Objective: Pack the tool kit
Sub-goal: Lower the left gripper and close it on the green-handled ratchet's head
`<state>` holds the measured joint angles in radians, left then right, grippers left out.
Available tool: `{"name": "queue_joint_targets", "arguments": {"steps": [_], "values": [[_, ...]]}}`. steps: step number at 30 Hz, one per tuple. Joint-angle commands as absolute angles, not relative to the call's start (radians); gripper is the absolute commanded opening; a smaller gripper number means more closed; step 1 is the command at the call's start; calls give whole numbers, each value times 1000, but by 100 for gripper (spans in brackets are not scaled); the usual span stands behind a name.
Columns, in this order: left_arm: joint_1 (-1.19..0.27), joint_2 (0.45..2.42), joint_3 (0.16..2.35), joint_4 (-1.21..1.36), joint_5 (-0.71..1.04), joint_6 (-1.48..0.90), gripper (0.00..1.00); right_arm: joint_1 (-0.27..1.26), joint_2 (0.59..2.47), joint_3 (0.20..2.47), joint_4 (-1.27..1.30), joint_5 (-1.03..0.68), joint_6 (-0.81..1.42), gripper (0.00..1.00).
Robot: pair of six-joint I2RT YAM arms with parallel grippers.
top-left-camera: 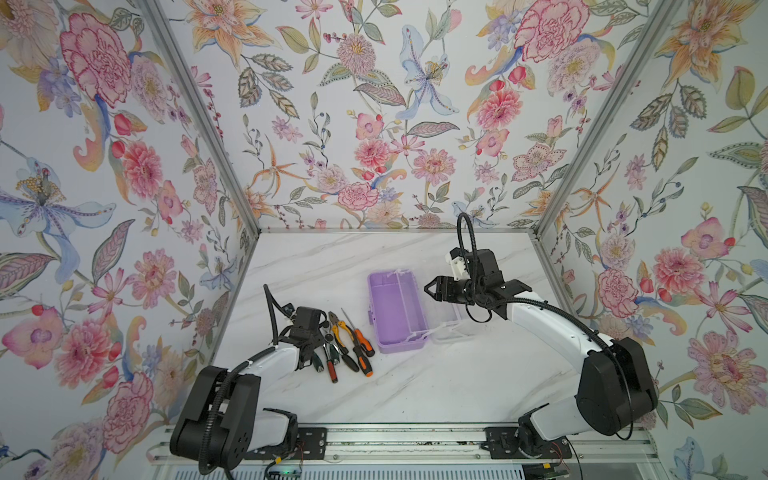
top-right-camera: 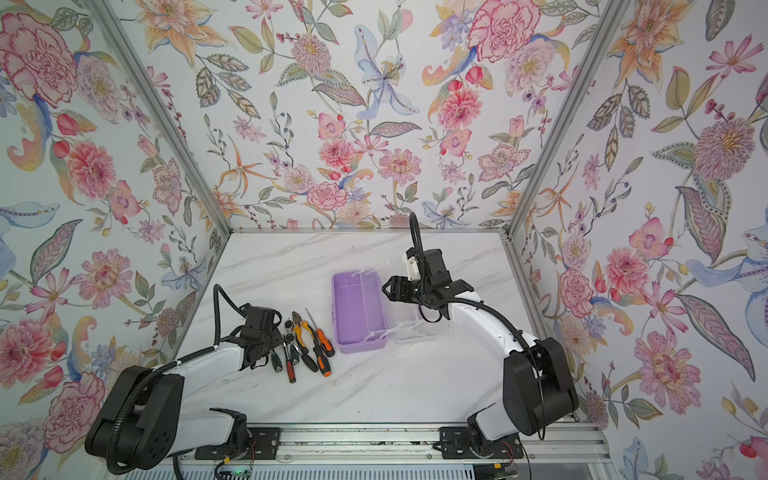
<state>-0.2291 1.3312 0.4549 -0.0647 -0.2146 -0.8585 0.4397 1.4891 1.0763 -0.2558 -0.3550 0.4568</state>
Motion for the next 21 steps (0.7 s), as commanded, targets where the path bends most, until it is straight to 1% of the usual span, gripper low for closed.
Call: {"name": "queue_joint_targets", "arguments": {"steps": [1,4,5,9,21], "values": [[-222,1371,456,-86,-172,-820,28,433,1502,1063,-223,-383,469,68],[-221,1380,454,-80,-167,-809,25,430,1511,1067,-218,-390,475,68],[-221,1382,456,-79,-163,-807,18,430,1512,1068,-215,-391,477,68],[-221,1371,465,-85,-155,-795,0,429,1518,1069,-206,-396,483,68],[-220,1352,537,-95,-166,-751,0,429,1530,1078,-194,-400,501,68]]}}
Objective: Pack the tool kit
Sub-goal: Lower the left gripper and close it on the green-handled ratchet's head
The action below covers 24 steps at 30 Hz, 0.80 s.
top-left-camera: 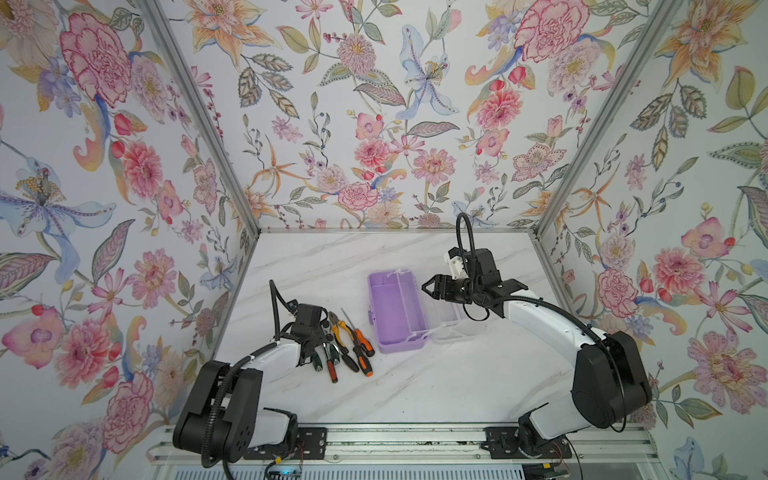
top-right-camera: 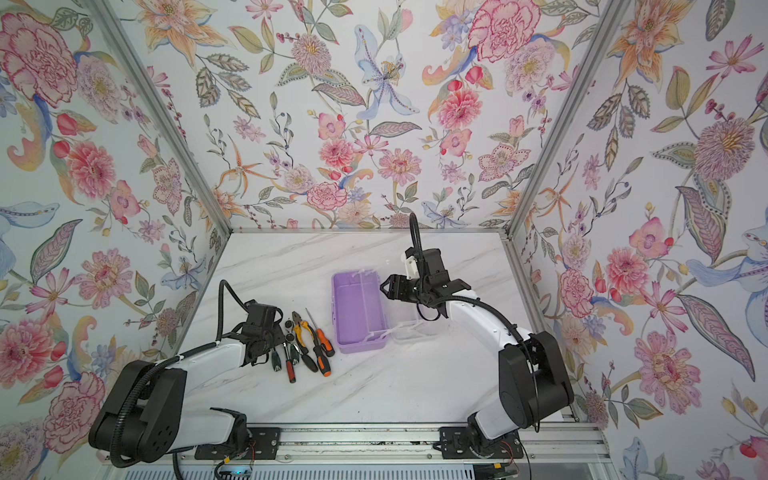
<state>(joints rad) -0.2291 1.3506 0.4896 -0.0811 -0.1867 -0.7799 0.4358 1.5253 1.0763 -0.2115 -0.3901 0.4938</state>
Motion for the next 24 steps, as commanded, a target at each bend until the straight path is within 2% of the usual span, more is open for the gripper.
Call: {"name": "queue_joint_targets", "arguments": {"steps": [1,9,24], "values": [[-222,1357,550,-97,-164,-747,0,429,1529,1079,-194,-400,502,68],[-219,1389,649,-121,-196,-698,0,428,1528,1074,-192,-395,503,68],[-219,1538,673,-57,-167,-686,0,422,1523,1059,-195,-390,503,68]]}}
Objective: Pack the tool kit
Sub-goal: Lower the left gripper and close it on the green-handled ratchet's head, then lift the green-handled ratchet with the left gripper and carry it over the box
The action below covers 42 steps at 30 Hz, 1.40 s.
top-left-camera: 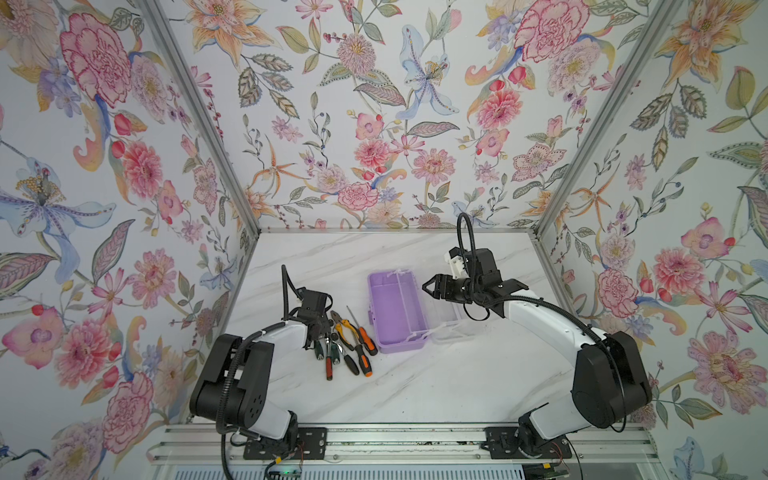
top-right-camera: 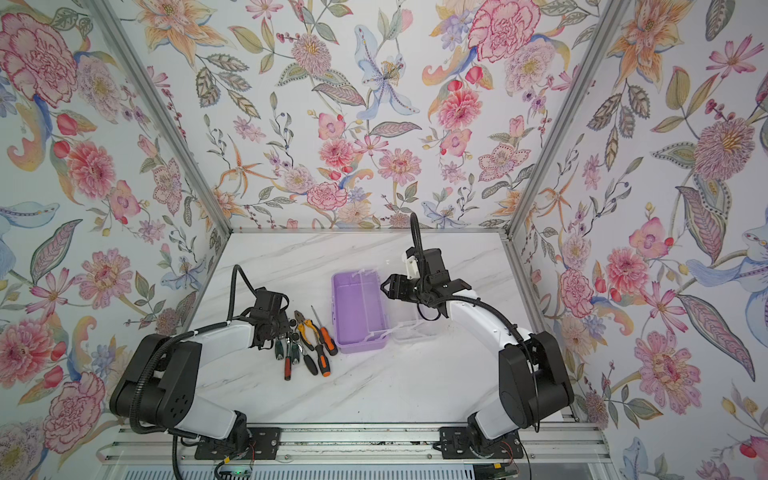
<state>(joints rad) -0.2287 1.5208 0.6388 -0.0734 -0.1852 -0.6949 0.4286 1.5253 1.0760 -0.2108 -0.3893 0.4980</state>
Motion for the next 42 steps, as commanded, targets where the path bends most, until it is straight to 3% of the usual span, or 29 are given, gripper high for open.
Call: {"name": "queue_joint_targets", "arguments": {"steps": [1,7,10,19,34,42], "values": [[-221,1537,667,-58,-162,-692,0,420,1522,1059,-194,-390,502,68],[-224,1503,606,-40,-129,-727,18,422,1525,1046,-188,-390,507,67],[-224,1477,587,-48,-126,-729,32,424,1528,1046,-187,-391,507,67],[-238,1408,555,-80,-110,-726,39,428,1533,1043,-176,-394,512,67],[-245,1486,579,-63,-118,-711,24,418,1521,1013,-169,-391,507,67],[-248,1488,597,-85,-142,-703,8,413,1520,1014,-163,-397,508,67]]}}
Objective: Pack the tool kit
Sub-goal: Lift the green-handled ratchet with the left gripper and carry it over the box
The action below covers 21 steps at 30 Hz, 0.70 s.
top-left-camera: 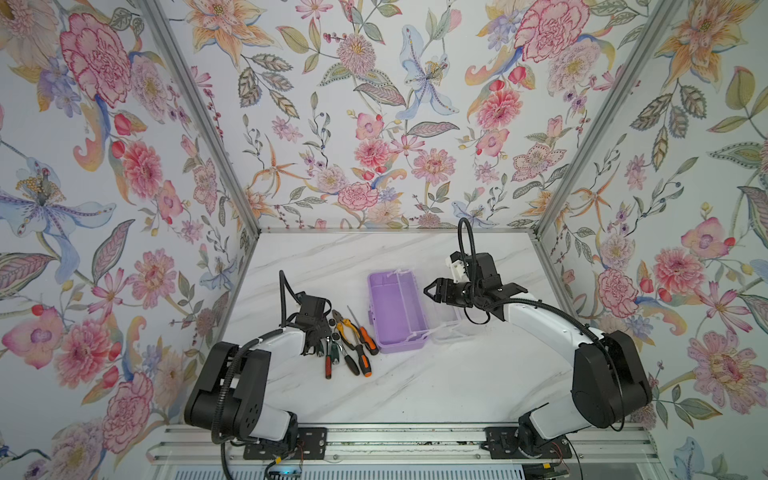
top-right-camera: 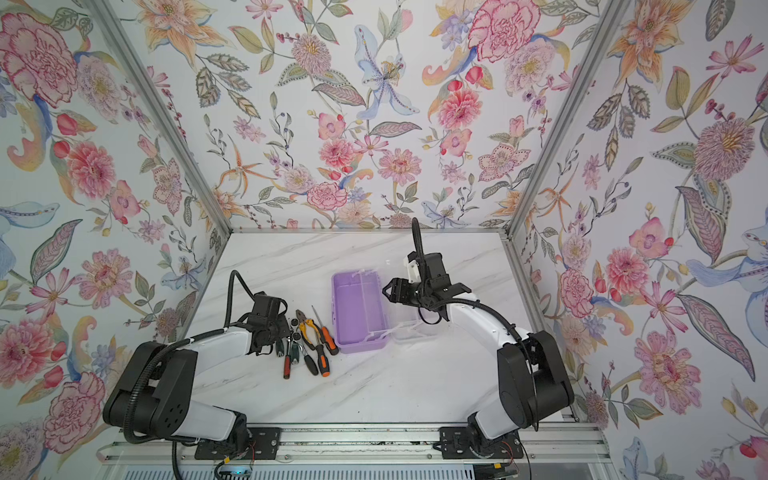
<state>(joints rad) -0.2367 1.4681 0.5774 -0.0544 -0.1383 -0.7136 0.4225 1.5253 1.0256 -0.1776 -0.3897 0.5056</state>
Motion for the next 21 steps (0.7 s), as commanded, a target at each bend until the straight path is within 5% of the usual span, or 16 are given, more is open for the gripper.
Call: {"name": "queue_joint_targets", "arguments": {"steps": [1,12,21], "values": [[-245,1483,605,-96,-147,-699,4,413,1519,1015,-163,-397,510,67],[-262,1326,850,-297,-138,-626,0,405,1497,1011,-155,-404,516,67],[-586,1486,1121,-134,-57,-838,0,397,1481,990,-135,-409,534,67]]}}
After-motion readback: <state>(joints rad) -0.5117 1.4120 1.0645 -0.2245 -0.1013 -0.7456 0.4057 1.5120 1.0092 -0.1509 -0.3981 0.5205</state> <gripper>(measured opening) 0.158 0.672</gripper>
